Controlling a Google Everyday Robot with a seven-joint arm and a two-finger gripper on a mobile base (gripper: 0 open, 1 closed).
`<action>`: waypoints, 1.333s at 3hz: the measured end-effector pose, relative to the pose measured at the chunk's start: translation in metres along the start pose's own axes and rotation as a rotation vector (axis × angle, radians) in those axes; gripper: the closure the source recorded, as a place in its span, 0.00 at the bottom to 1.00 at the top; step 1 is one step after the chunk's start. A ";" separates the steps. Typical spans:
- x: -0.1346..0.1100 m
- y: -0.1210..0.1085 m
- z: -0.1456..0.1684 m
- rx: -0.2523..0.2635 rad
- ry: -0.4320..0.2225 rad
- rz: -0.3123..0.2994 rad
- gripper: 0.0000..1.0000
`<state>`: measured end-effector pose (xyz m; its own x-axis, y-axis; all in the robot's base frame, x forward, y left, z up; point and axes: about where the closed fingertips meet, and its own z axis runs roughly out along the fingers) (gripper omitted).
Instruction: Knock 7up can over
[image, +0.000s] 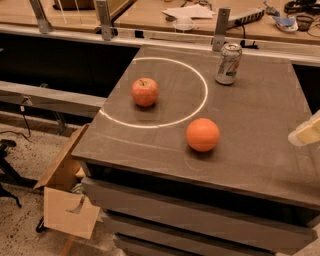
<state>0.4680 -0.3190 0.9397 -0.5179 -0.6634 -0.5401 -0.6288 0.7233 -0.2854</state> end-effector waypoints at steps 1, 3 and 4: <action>0.005 -0.046 0.018 0.099 -0.195 0.118 0.00; -0.002 -0.073 0.044 0.119 -0.300 0.152 0.00; -0.005 -0.073 0.046 0.107 -0.319 0.173 0.00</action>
Offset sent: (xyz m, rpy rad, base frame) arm 0.1035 -0.0595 -0.0200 0.2688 -0.3488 -0.1085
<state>0.5427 -0.3593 0.9271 -0.3937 -0.4483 -0.8025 -0.4751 0.8466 -0.2398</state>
